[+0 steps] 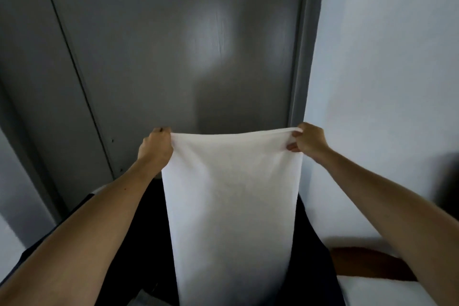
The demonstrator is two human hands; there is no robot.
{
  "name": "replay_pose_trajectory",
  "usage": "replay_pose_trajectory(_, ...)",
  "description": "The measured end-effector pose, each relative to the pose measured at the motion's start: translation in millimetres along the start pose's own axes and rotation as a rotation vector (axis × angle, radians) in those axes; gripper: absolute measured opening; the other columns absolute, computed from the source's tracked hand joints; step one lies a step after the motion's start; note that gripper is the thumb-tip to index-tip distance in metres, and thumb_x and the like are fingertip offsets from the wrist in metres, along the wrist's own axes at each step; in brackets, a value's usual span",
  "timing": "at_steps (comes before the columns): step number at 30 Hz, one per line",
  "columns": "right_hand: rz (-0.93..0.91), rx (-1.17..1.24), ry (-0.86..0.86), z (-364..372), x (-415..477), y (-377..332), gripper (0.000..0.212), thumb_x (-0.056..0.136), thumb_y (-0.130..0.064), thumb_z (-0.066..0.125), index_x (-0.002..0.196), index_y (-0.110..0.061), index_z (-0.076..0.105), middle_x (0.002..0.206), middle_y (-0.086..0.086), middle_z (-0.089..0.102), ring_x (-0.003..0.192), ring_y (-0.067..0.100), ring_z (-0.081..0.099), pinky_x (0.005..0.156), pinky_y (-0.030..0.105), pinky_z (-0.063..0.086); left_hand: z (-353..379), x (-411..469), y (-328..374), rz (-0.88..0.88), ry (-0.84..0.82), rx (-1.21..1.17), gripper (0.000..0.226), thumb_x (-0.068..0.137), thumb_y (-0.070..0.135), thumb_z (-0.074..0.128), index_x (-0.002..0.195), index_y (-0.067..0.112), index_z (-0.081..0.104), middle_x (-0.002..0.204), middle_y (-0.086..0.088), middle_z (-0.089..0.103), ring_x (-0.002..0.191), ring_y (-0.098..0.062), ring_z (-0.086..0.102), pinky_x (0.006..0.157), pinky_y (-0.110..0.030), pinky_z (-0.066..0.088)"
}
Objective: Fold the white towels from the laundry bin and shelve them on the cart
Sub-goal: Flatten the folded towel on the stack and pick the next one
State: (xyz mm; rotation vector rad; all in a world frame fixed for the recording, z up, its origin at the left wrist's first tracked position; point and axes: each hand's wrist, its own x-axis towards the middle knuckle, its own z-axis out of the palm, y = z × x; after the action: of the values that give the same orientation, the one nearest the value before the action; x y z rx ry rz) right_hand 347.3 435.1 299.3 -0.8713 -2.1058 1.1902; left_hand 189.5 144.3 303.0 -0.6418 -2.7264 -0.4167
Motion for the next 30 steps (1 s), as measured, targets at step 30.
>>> replay_pose_trajectory(30, -0.462, -0.005, 0.656, -443.0, -71.5, -108.9, 0.014, 0.094, -0.004, 0.047, 0.093, 0.002, 0.06, 0.078, 0.01, 0.056, 0.055, 0.02, 0.061, 0.058, 0.029, 0.056, -250.8, -34.0, 338.0, 0.405, 0.624, -0.216, 0.021, 0.095, 0.01, 0.039, 0.097, 0.0, 0.057, 0.111, -0.027, 0.057, 0.099, -0.046, 0.055, 0.078, -0.046, 0.044)
